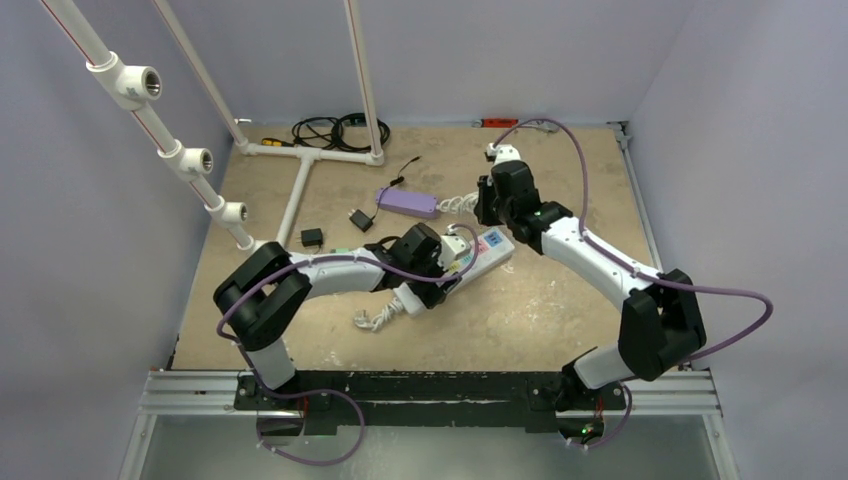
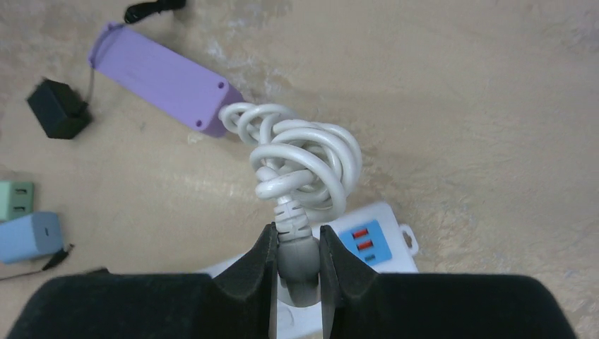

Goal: Pull the plug off the socket

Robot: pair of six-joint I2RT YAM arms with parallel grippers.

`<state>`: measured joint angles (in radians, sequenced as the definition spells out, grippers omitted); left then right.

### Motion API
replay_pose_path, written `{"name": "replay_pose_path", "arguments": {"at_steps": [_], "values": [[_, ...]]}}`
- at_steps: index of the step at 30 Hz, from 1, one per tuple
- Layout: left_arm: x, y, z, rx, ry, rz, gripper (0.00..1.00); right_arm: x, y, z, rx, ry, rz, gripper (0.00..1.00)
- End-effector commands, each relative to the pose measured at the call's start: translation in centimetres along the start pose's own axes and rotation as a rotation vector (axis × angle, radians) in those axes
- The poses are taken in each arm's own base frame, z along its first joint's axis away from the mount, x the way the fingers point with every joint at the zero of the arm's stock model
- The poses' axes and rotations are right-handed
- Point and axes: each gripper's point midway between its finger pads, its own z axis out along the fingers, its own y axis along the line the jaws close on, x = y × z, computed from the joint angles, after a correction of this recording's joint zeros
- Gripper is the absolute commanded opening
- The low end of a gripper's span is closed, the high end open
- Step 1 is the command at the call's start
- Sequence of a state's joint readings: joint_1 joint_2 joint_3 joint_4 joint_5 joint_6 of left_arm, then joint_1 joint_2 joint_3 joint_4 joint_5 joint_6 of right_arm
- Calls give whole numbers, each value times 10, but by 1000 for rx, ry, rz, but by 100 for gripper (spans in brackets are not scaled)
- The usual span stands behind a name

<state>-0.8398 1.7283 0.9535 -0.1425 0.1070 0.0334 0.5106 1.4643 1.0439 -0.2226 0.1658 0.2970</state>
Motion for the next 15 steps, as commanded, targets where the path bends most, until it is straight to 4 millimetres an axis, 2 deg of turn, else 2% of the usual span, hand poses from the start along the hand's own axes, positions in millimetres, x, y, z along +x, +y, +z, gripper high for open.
{"name": "replay_pose_path", "arguments": {"at_steps": [1,5,9,13,15], "values": [[-50,-38,5,46,-137,-81,0,-87,5,-32,-19,-206,60,0],[-75,-59,19,54,-209,-122,0,-115,-2,-41,17,-246,59,0],[-97,-72,37,65,-281,-214,0,-131,-10,-47,58,-265,59,0],[-131,-102,54,112,-358,-246,0,-149,-6,-55,39,-291,53,0],[-141,-110,65,109,-381,-253,0,-157,-5,-58,42,-293,45,0]]}}
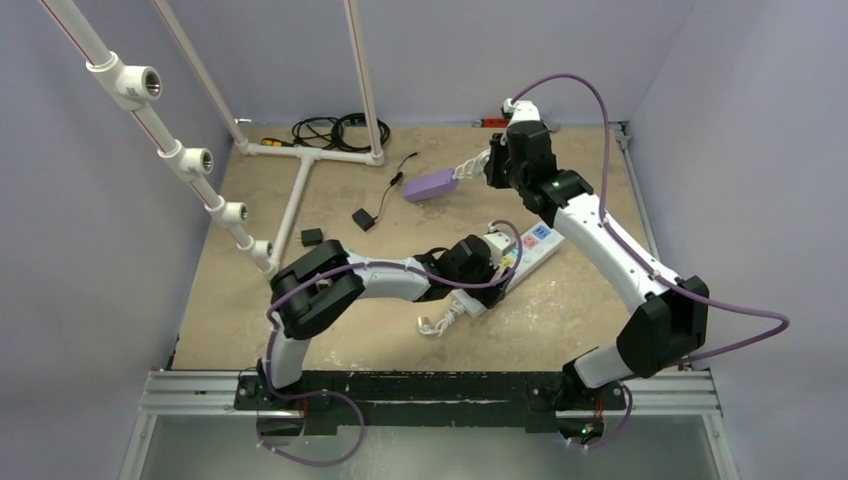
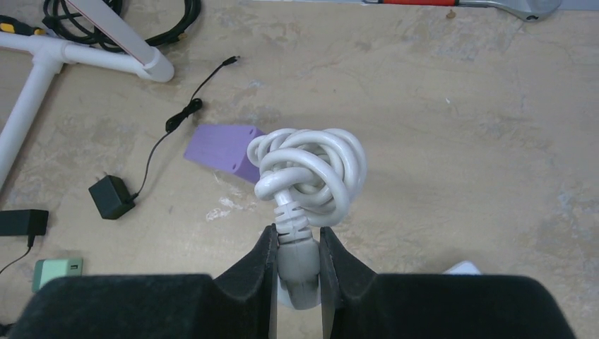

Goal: Pull the plug off the socket

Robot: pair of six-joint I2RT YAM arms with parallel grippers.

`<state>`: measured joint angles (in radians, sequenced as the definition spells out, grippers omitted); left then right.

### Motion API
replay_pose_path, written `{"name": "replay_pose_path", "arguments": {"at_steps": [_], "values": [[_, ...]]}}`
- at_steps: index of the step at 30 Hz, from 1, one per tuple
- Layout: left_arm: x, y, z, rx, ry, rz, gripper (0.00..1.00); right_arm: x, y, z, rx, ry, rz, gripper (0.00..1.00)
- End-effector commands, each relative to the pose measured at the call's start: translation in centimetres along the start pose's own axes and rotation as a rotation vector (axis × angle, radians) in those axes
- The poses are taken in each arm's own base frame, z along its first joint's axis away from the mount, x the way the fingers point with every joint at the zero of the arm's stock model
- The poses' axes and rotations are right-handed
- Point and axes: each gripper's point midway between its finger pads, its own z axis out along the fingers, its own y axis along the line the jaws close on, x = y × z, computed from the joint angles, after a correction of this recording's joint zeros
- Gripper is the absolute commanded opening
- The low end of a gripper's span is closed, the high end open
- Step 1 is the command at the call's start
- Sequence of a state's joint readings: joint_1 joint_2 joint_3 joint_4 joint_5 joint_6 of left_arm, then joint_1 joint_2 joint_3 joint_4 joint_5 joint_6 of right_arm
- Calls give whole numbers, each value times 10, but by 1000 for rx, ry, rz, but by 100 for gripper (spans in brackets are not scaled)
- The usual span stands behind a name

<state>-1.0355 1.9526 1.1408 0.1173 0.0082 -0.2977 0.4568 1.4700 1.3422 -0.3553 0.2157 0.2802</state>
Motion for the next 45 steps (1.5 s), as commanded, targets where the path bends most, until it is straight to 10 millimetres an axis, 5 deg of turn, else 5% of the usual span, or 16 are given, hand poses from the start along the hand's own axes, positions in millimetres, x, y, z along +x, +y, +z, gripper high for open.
{"name": "replay_pose_path", "arguments": {"at_steps": [1,3,9,12,25,29,32,38,45], "values": [[-55,-42,26,65,-183,-84,0,-58,6,-16,-9,-125,2,0],[-64,-46,28,77,-216,-95,9,-66,9,-21,-26,-138,-7,0],[-82,-50,5,89,-265,-40,75,-68,13,-27,-44,-129,-39,0],[-87,-48,-17,82,-264,-19,95,-61,14,-28,-52,-123,-32,0],[-72,-11,-170,-78,-166,37,99,-2,27,-30,-111,-53,16,0],[-92,25,-230,-176,-251,-2,99,27,45,-21,-144,-11,26,0],[-107,74,-263,-294,-310,-54,99,56,70,-10,-181,35,18,0],[-119,134,-269,-448,-314,-96,99,111,149,-1,-341,130,19,0],[-128,199,-279,-614,-457,-176,99,142,217,2,-485,159,50,0]]}}
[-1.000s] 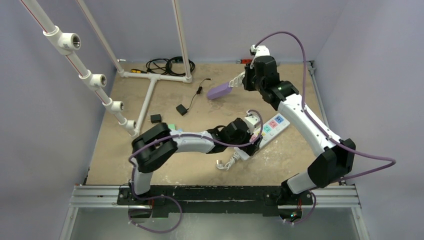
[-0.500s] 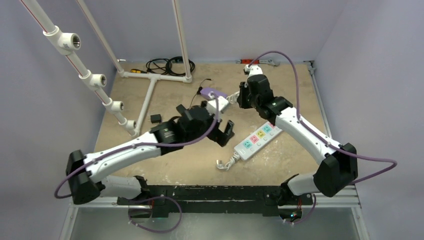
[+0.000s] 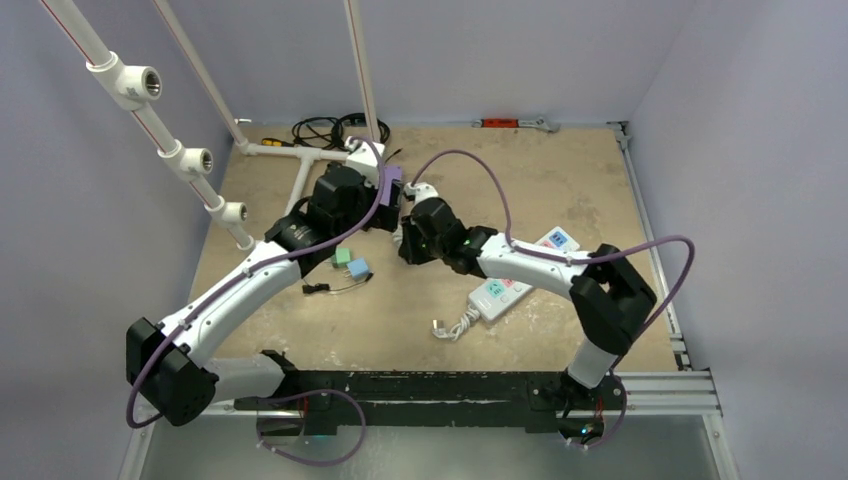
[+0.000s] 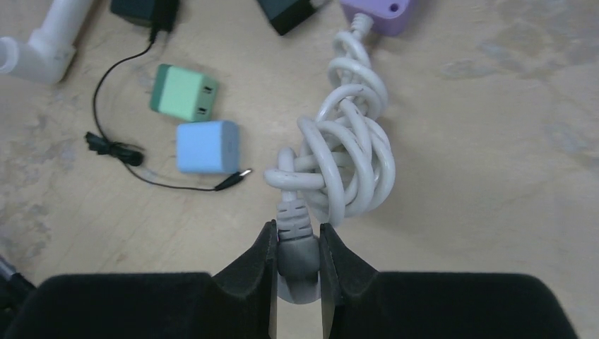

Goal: Pull the plug off the socket

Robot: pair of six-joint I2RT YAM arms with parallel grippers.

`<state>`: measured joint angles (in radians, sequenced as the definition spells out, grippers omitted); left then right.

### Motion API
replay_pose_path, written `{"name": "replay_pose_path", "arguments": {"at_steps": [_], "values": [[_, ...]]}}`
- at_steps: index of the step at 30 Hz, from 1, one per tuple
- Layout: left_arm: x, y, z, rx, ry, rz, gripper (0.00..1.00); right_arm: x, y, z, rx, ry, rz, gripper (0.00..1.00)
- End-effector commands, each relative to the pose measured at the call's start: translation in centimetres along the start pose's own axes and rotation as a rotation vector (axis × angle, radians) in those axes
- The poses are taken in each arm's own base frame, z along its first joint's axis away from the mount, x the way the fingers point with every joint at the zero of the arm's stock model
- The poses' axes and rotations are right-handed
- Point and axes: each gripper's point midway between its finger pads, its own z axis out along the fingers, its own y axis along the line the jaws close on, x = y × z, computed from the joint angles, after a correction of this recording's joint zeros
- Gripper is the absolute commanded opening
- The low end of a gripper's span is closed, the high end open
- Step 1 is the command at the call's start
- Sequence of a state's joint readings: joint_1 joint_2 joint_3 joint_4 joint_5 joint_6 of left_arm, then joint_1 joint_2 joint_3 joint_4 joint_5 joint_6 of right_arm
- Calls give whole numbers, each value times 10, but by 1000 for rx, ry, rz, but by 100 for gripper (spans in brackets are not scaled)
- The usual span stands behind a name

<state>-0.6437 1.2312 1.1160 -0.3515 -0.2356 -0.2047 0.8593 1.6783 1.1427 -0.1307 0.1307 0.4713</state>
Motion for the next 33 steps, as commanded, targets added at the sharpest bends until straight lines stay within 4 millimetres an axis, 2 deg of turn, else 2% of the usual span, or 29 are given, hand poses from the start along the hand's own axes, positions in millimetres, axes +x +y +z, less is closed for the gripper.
{"name": "replay_pose_path", "arguments": {"at_steps": [1,3,5,8,12,19,22,25,29,31,33], "values": [[-22,45,5,-105,-146,-73,99,-37,52,8,-161,-135,72,2],[-13,61,4,-147,-155,-90,99,-32,53,18,-165,-123,76,11],[-7,67,2,-175,-158,-83,99,-25,53,26,-160,-102,73,22],[-4,56,5,-115,-143,-86,99,-19,50,31,-150,-86,63,41],[1,55,13,-113,-112,-93,99,-15,40,19,-125,-88,50,61],[6,53,17,-109,-98,-112,99,-27,14,-16,-36,-152,13,80],[8,54,16,-118,-91,-111,99,-27,-12,-24,40,-145,25,86],[11,55,17,-122,-77,-104,99,-28,-46,-35,86,-142,69,89],[14,61,16,-159,-74,-117,99,-38,-94,-63,144,-189,125,94],[15,63,14,-173,-78,-125,99,-42,-120,-79,209,-215,154,98],[13,63,11,-171,-91,-133,99,-47,-145,-97,280,-248,181,99]]}}
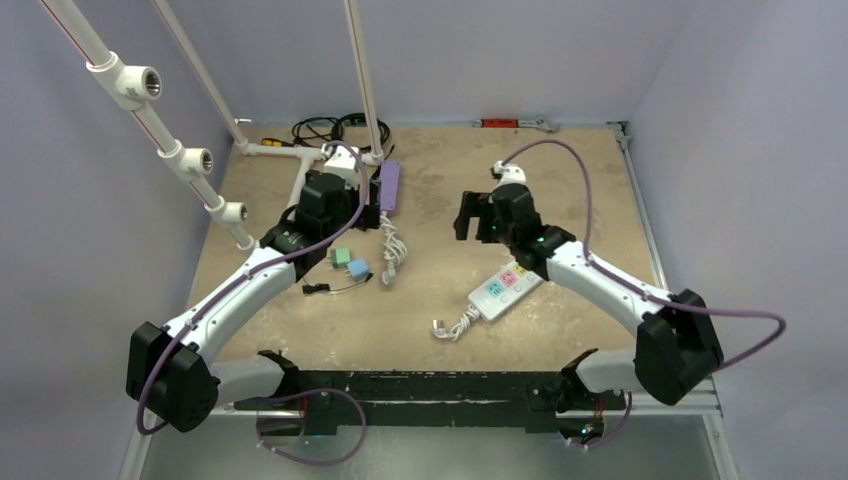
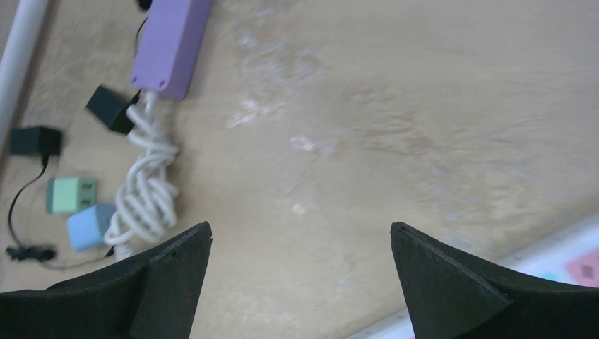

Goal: Pull the plug off the socket

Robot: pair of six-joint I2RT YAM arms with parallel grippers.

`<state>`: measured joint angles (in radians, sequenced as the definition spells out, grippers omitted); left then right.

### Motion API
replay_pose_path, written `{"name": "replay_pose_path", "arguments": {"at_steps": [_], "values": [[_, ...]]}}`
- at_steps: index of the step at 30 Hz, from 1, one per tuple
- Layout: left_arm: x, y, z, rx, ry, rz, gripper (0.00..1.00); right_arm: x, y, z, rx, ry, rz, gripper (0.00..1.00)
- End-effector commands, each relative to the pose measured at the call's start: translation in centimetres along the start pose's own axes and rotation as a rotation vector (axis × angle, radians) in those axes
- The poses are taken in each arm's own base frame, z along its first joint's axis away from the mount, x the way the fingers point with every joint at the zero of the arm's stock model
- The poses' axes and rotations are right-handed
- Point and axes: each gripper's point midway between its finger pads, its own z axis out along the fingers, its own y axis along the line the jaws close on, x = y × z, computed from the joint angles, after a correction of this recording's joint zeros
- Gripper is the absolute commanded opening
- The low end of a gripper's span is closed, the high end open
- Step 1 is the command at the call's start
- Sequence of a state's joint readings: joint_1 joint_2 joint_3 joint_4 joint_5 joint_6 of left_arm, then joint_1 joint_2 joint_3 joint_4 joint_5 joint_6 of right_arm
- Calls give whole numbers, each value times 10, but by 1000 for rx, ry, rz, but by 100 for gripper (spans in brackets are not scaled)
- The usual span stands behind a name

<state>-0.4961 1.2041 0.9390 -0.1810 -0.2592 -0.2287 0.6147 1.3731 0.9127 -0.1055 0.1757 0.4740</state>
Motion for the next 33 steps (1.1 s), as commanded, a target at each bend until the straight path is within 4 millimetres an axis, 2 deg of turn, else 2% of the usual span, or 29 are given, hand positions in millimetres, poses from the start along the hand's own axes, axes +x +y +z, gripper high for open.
{"name": "replay_pose_path", "arguments": {"at_steps": [1,3,5,8,12,15,20,24,33], "values": [[-17,0,-9,-10,-66,-47,99,-32,-49,-31,126,-100,29,99],[-20,-8,-12,25,-82,-36,99,-46,-68,-46,170,-156,50,99],[-25,-18,-16,65,-98,-19,99,-64,-79,-63,208,-229,49,99],[-30,-34,-24,125,-119,18,99,-94,-87,-95,258,-359,42,99],[-40,-51,-43,195,-193,71,99,-121,-89,-129,262,-516,41,99],[-54,-51,-65,227,-286,86,99,-138,-84,-155,222,-631,22,99],[-74,-37,-94,206,-430,67,99,-149,-76,-193,136,-801,1,99],[-75,-29,-98,175,-453,56,99,-147,-79,-206,130,-852,-2,99],[-69,-34,-89,189,-423,62,99,-145,-81,-207,139,-852,-3,99]]}}
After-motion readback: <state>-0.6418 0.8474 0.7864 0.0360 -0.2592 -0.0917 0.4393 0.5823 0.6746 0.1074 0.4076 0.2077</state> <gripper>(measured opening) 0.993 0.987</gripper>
